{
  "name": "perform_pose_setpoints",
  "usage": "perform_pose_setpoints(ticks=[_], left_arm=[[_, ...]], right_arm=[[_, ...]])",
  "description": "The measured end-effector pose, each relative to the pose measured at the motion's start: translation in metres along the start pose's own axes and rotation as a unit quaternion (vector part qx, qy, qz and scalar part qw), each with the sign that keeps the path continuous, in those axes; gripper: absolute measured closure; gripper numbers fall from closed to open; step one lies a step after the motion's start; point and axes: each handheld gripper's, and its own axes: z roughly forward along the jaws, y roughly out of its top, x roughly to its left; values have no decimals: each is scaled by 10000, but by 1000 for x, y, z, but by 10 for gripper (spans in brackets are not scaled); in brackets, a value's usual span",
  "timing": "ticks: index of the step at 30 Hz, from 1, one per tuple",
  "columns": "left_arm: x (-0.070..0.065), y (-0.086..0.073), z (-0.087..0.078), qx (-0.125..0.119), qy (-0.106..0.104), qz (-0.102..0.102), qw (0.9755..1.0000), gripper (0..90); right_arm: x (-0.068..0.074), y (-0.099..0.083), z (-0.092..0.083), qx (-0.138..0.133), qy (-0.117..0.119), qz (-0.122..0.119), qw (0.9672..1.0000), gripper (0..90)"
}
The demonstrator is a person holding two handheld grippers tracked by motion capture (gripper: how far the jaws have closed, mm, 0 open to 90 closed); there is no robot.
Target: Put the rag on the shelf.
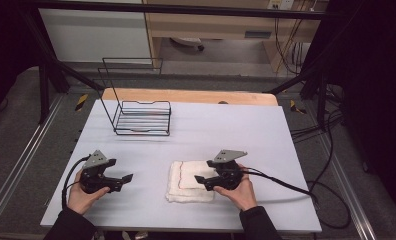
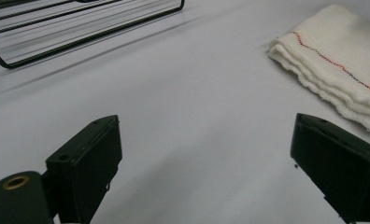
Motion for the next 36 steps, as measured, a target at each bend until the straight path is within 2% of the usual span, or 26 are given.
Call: perform_pose_setpoints(ticks=[8, 11, 18, 22, 25, 29, 36], left_arm=[[-10, 8, 6, 16, -53, 34, 10000, 71], [-18, 17, 14, 125, -69, 87, 9999, 71], [-37, 33, 30, 185, -151, 217, 9995, 74], [-50, 45, 38, 158, -237, 261, 9993, 82], [-57, 53, 49, 206, -205, 299, 9991, 100], [-63, 61, 67, 319, -201, 167, 9992, 129], [-68, 69, 94, 491, -31, 15, 9988, 191]], right_arm=[[-24, -18, -12, 94, -223, 479, 9986, 120], [-30, -24, -15, 117, -298, 603, 9977, 79], [-38, -30, -19, 119, -440, 785, 9959, 43], [-41, -31, -22, 72, -509, 814, 9954, 34], [-41, -32, -23, 91, -548, 832, 9950, 29], [-42, -32, -24, 94, -580, 798, 9951, 26], [-42, -32, -23, 121, -600, 819, 9948, 27]])
